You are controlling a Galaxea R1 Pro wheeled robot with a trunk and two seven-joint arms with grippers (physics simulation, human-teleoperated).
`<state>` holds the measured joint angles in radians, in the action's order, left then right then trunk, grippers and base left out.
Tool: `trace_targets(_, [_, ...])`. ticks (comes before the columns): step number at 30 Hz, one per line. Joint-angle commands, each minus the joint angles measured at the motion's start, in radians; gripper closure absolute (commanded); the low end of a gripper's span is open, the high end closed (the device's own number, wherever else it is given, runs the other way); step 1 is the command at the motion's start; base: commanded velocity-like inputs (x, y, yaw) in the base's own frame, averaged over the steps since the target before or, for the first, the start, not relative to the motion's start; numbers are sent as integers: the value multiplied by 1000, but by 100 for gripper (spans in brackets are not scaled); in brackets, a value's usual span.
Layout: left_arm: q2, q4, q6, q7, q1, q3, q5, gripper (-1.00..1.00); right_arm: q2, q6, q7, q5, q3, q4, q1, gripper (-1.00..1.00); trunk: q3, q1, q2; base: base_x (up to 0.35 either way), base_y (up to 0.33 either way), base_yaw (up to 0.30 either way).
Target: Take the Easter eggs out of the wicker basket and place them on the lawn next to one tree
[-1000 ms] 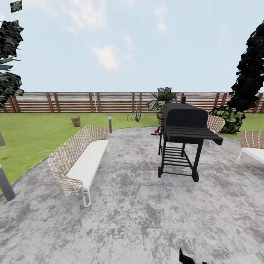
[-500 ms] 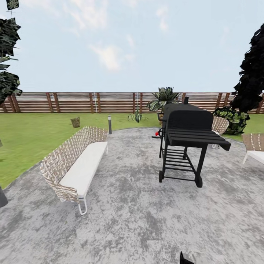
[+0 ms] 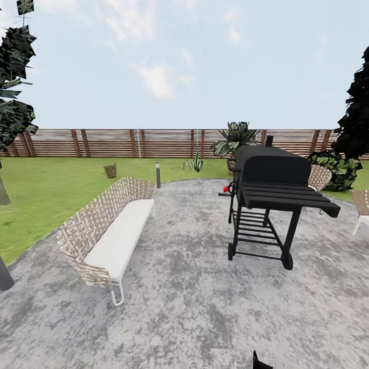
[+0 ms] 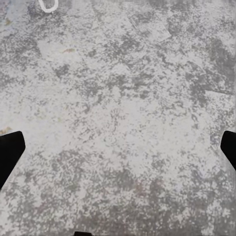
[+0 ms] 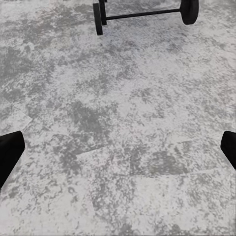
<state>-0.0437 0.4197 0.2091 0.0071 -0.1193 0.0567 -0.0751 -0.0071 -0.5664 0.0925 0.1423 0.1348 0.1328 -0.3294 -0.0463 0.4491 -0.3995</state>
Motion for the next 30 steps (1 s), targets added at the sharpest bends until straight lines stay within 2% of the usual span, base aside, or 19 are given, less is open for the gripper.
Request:
trace_targets(1, [-1, -1, 3, -1, 0, 2, -8, -100, 0, -4, -2, 9, -3, -1, 0, -100, 0, 1, -1, 329, 0, 0])
trace_targets(30, [-1, -1, 3, 1, 0, 2, -8, -100, -2, -3, -2, 10, -3, -2, 0, -100, 0, 1, -1, 332, -11, 0])
